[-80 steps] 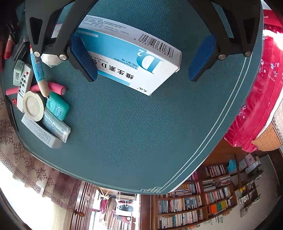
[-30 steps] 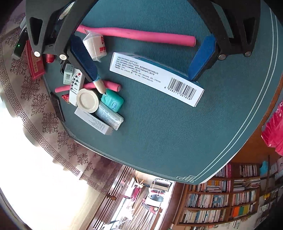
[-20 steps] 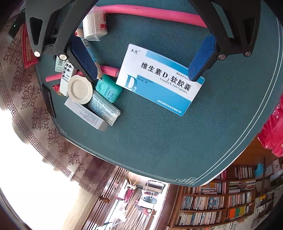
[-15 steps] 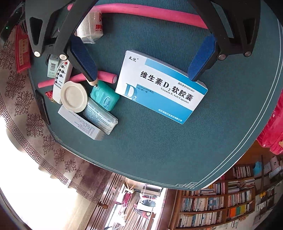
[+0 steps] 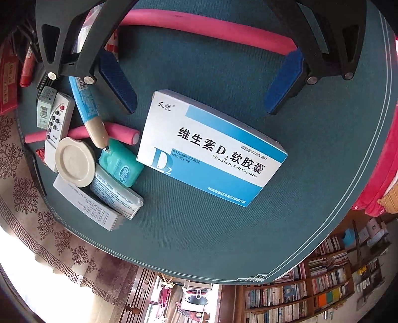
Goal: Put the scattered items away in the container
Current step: 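Grasp the white-blue vitamin box with the left tool while the right tool grasps the red tube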
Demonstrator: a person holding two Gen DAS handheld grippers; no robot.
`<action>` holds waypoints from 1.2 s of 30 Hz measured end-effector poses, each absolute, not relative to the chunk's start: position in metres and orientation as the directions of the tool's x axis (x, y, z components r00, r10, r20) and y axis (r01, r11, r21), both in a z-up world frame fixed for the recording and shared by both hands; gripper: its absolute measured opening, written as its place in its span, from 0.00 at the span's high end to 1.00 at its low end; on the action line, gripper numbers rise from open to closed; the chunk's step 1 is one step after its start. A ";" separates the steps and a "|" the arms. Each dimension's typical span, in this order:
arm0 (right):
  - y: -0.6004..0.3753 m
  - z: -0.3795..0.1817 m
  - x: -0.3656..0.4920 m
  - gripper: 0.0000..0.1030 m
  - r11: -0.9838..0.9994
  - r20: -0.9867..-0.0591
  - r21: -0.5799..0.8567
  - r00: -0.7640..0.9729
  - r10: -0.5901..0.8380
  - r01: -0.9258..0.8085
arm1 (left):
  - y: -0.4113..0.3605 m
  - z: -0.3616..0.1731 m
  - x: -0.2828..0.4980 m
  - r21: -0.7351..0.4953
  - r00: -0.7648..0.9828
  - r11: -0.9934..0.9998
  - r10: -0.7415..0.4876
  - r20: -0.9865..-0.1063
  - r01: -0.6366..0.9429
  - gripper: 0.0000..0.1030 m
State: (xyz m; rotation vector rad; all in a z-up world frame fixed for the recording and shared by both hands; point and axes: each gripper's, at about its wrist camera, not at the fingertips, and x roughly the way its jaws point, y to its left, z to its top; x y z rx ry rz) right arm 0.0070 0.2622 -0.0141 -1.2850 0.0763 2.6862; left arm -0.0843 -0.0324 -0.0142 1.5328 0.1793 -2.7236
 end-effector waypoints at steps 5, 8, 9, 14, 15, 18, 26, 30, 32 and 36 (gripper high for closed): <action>0.261 -0.014 0.007 0.21 -0.985 -0.777 -0.024 -0.617 0.124 -0.168 | -0.063 -0.019 -0.081 0.014 -0.509 -0.992 -0.076 -0.857 0.125 0.00; 0.262 -0.014 0.007 0.21 -0.985 -0.777 -0.024 -0.617 0.124 -0.168 | -0.098 -0.018 -0.076 0.022 -0.501 -0.980 -0.121 -0.857 0.200 0.00; 0.261 -0.014 0.007 0.21 -0.985 -0.777 -0.024 -0.617 0.125 -0.168 | -0.109 -0.017 -0.075 0.030 -0.496 -0.973 -0.143 -0.856 0.228 0.00; 0.261 -0.014 0.007 0.21 -0.985 -0.777 -0.025 -0.617 0.125 -0.168 | -0.152 -0.006 -0.062 -0.126 -0.542 -0.947 -0.056 -0.839 0.294 0.00; 0.261 -0.015 0.007 0.21 -0.985 -0.777 -0.025 -0.617 0.125 -0.169 | -0.150 -0.001 -0.064 -0.158 -0.559 -0.945 -0.032 -0.829 0.288 0.00; 0.262 -0.015 0.005 0.20 -0.986 -0.778 -0.026 -0.615 0.125 -0.167 | -0.135 0.009 -0.075 -0.150 -0.581 -0.951 -0.037 -0.813 0.271 0.00; 0.262 -0.015 0.005 0.20 -0.986 -0.778 -0.027 -0.615 0.126 -0.167 | -0.097 0.005 -0.132 0.026 -0.556 -0.963 -0.177 -0.812 0.268 0.00; 0.262 -0.015 0.005 0.20 -0.985 -0.779 -0.031 -0.614 0.129 -0.168 | -0.109 -0.008 -0.149 0.025 -0.529 -0.960 -0.175 -0.830 0.278 0.00; 0.261 -0.015 0.005 0.20 -0.985 -0.779 -0.033 -0.613 0.131 -0.168 | -0.110 -0.013 -0.157 0.023 -0.520 -0.959 -0.173 -0.837 0.281 0.00; 0.261 -0.015 0.004 0.20 -0.985 -0.779 -0.040 -0.612 0.136 -0.169 | -0.113 -0.016 -0.159 -0.006 -0.532 -0.953 -0.164 -0.831 0.302 0.00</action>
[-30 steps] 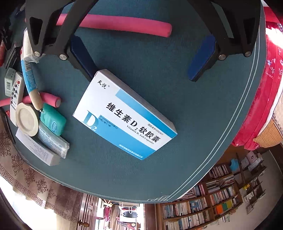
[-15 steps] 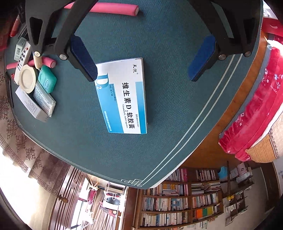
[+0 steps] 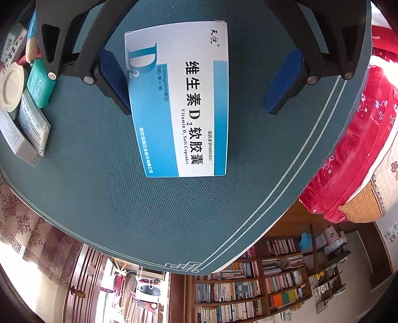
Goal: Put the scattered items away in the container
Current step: 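Grasp the white-blue vitamin box with the left tool while the right tool grasps the red tube, then carry the box and red tube into the red tin and open both tools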
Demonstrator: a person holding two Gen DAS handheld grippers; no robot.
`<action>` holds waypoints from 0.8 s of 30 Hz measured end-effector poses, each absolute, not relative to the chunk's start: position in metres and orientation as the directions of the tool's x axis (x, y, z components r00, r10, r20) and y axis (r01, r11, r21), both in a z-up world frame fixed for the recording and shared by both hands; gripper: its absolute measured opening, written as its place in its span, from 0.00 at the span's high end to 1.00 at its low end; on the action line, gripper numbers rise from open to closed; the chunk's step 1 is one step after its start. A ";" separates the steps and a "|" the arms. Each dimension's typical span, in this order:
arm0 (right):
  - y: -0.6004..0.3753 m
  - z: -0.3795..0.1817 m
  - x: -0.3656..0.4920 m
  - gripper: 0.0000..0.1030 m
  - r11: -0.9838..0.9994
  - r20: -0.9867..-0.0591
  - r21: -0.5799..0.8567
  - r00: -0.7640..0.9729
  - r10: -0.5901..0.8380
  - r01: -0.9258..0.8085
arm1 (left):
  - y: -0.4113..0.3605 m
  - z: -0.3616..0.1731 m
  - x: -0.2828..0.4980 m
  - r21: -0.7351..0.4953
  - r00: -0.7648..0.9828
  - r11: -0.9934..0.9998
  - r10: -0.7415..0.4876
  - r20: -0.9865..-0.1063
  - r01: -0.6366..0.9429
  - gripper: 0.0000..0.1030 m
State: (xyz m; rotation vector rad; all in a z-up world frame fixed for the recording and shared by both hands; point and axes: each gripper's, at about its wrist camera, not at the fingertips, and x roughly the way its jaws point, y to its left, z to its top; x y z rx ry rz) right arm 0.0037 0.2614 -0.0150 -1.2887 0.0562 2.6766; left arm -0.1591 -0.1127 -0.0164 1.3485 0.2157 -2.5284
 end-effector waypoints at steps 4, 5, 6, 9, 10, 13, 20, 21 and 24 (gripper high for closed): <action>0.261 -0.015 0.004 0.20 -0.985 -0.780 -0.036 -0.612 0.134 -0.169 | -0.111 -0.016 -0.159 -0.005 -0.572 -0.963 -0.155 -0.806 0.268 0.15; 0.261 -0.015 0.004 0.20 -0.985 -0.779 -0.037 -0.612 0.134 -0.169 | -0.110 -0.013 -0.157 -0.004 -0.581 -0.966 -0.153 -0.799 0.260 0.31; 0.261 -0.015 0.004 0.23 -0.985 -0.779 -0.033 -0.613 0.130 -0.167 | -0.110 -0.012 -0.157 -0.008 -0.585 -0.967 -0.146 -0.798 0.253 0.34; 0.257 -0.012 0.006 0.48 -0.989 -0.768 -0.035 -0.630 0.118 -0.142 | -0.108 -0.012 -0.154 -0.059 -0.606 -0.975 -0.085 -0.791 0.213 0.35; 0.255 -0.011 0.006 0.55 -0.990 -0.766 -0.036 -0.632 0.113 -0.133 | -0.108 -0.011 -0.152 -0.080 -0.615 -0.977 -0.060 -0.786 0.197 0.35; 0.252 -0.011 0.007 0.63 -0.992 -0.765 -0.036 -0.636 0.106 -0.122 | -0.094 -0.008 -0.141 -0.104 -0.627 -0.983 -0.015 -0.779 0.153 0.35; 0.262 -0.009 0.010 0.63 -0.991 -0.764 0.054 -0.644 0.037 -0.121 | -0.065 0.005 -0.122 -0.057 -0.668 -0.995 -0.013 -0.744 0.083 0.35; 0.263 -0.009 0.011 0.63 -0.990 -0.764 0.069 -0.645 0.026 -0.121 | -0.060 0.009 -0.119 -0.051 -0.676 -0.996 -0.014 -0.737 0.076 0.35; 0.263 -0.006 0.016 0.63 -0.988 -0.758 0.095 -0.652 0.006 -0.119 | -0.048 0.019 -0.110 -0.044 -0.695 -0.998 -0.002 -0.719 0.049 0.35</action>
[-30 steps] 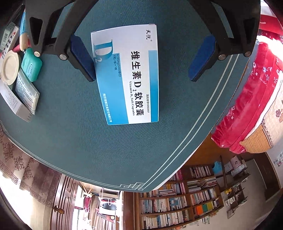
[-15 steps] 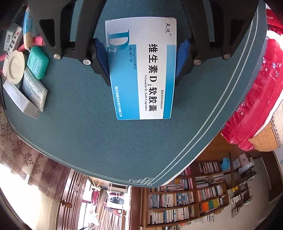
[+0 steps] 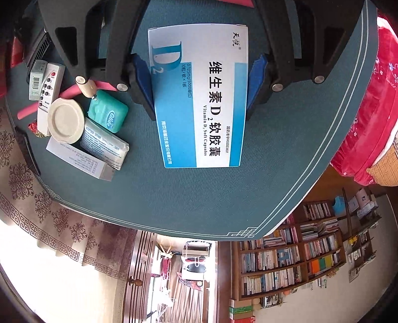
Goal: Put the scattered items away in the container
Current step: 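Carry the box and red tube into the red tin and open both tools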
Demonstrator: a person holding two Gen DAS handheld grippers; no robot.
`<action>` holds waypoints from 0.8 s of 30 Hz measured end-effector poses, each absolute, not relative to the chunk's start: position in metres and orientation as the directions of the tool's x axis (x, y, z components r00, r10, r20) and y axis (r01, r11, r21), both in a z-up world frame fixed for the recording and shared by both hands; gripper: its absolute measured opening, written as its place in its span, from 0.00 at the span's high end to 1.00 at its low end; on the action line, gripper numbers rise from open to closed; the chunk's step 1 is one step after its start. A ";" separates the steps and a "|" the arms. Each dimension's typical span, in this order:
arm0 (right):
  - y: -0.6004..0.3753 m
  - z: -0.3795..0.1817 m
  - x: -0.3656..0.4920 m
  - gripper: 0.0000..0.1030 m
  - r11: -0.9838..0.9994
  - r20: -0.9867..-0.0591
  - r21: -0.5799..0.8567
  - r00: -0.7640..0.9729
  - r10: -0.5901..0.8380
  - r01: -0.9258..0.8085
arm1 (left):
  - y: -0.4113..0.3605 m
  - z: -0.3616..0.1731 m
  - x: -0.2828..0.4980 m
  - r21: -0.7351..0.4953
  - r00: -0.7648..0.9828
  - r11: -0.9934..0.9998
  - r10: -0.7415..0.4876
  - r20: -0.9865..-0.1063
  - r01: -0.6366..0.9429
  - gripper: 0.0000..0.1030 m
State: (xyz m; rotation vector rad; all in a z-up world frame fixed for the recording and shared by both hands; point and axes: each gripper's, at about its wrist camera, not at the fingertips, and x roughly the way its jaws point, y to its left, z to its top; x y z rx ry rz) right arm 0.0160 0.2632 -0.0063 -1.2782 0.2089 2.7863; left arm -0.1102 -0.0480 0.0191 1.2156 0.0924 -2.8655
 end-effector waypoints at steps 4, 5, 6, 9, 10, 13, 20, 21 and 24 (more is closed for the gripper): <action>0.262 0.002 0.023 0.63 -0.988 -0.739 0.111 -0.673 -0.008 -0.111 | -0.034 0.032 -0.101 -0.049 -0.713 -0.999 0.027 -0.701 0.010 0.35; 0.263 0.004 0.025 0.63 -0.987 -0.734 0.116 -0.679 -0.011 -0.109 | -0.031 0.035 -0.099 -0.052 -0.716 -0.999 0.036 -0.697 0.000 0.35; 0.263 0.007 0.027 0.63 -0.987 -0.727 0.121 -0.686 -0.014 -0.108 | -0.027 0.037 -0.096 -0.056 -0.718 -0.998 0.047 -0.694 -0.012 0.35; 0.265 0.019 0.035 0.63 -0.986 -0.703 0.132 -0.711 -0.017 -0.106 | -0.013 0.045 -0.091 -0.072 -0.721 -0.996 0.090 -0.687 -0.056 0.35; 0.267 0.024 0.037 0.63 -0.985 -0.693 0.134 -0.721 -0.017 -0.105 | -0.008 0.047 -0.088 -0.073 -0.722 -0.995 0.102 -0.684 -0.071 0.35; 0.271 0.039 0.046 0.63 -0.984 -0.663 0.137 -0.749 -0.008 -0.110 | 0.012 0.054 -0.080 -0.079 -0.723 -0.989 0.146 -0.676 -0.125 0.35; 0.290 0.075 0.072 0.63 -0.980 -0.582 0.131 -0.812 0.046 -0.150 | 0.064 0.070 -0.064 -0.102 -0.711 -0.961 0.259 -0.653 -0.256 0.35; 0.294 0.081 0.076 0.63 -0.979 -0.568 0.124 -0.820 0.063 -0.161 | 0.072 0.071 -0.062 -0.110 -0.705 -0.955 0.279 -0.652 -0.276 0.35; 0.309 0.096 0.090 0.63 -0.971 -0.528 0.100 -0.839 0.133 -0.217 | 0.098 0.078 -0.055 -0.123 -0.687 -0.933 0.334 -0.646 -0.339 0.35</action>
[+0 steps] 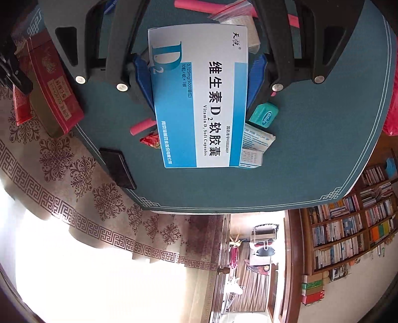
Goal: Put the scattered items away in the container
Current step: 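Carry the box and red tube into the red tin and open both tools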
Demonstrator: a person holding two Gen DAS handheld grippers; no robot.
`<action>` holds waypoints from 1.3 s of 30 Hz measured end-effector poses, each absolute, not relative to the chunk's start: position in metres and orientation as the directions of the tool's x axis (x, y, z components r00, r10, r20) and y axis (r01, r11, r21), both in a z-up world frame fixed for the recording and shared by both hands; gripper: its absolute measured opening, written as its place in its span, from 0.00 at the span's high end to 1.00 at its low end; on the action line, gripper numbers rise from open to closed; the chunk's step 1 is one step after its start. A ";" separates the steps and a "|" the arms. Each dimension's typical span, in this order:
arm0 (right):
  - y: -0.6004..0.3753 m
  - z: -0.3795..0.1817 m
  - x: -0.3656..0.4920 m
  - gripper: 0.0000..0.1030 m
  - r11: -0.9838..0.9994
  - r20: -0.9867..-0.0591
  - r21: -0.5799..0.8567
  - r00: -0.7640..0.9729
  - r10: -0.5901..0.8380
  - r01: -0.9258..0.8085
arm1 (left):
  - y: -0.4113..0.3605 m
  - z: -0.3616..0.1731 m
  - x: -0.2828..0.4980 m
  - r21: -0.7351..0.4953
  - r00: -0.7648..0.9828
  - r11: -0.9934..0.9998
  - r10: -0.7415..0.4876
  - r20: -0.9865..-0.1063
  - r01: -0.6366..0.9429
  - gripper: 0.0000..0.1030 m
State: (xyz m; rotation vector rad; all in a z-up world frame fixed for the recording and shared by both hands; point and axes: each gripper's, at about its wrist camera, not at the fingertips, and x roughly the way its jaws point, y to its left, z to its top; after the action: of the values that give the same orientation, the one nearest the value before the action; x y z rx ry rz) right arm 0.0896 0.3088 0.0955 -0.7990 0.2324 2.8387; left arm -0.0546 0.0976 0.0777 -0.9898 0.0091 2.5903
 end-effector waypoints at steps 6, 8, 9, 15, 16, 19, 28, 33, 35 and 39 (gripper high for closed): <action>0.350 0.107 0.117 0.63 -0.933 -0.493 0.060 -0.823 0.281 -0.354 | 0.149 0.090 -0.034 -0.139 -0.634 -0.871 0.445 -0.632 -0.472 0.35; 0.364 0.104 0.123 0.63 -0.919 -0.506 0.051 -0.803 0.314 -0.391 | 0.166 0.094 -0.028 -0.145 -0.613 -0.846 0.479 -0.628 -0.512 0.35; 0.371 0.101 0.125 0.63 -0.911 -0.518 0.050 -0.791 0.326 -0.409 | 0.175 0.096 -0.025 -0.148 -0.602 -0.834 0.495 -0.627 -0.532 0.35; 0.400 0.079 0.133 0.63 -0.883 -0.591 0.057 -0.729 0.347 -0.466 | 0.232 0.104 -0.009 -0.156 -0.526 -0.752 0.577 -0.624 -0.640 0.34; 0.401 0.077 0.134 0.63 -0.881 -0.597 0.057 -0.724 0.347 -0.469 | 0.241 0.104 -0.006 -0.157 -0.514 -0.739 0.588 -0.625 -0.655 0.34; 0.408 0.072 0.136 0.63 -0.879 -0.605 0.057 -0.716 0.348 -0.474 | 0.270 0.105 0.001 -0.154 -0.478 -0.700 0.614 -0.628 -0.698 0.34; 0.420 0.064 0.141 0.63 -0.874 -0.622 0.084 -0.711 0.328 -0.478 | 0.339 0.103 0.020 -0.134 -0.392 -0.600 0.660 -0.641 -0.789 0.34; 0.419 0.060 0.141 0.63 -0.879 -0.632 0.086 -0.708 0.316 -0.469 | 0.359 0.096 0.025 -0.137 -0.351 -0.566 0.664 -0.660 -0.813 0.34; 0.421 0.057 0.137 0.63 -0.882 -0.641 0.096 -0.706 0.300 -0.462 | 0.365 0.092 0.026 -0.128 -0.345 -0.566 0.650 -0.677 -0.815 0.33; 0.423 0.052 0.137 0.58 -0.877 -0.654 0.114 -0.700 0.288 -0.467 | 0.363 0.086 0.023 -0.132 -0.350 -0.593 0.624 -0.699 -0.794 0.21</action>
State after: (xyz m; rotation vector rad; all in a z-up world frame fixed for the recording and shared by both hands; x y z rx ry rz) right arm 0.1369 0.4230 0.0518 -0.9125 0.3808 2.5392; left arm 0.0229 0.3632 0.0860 -0.9143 0.2885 2.0236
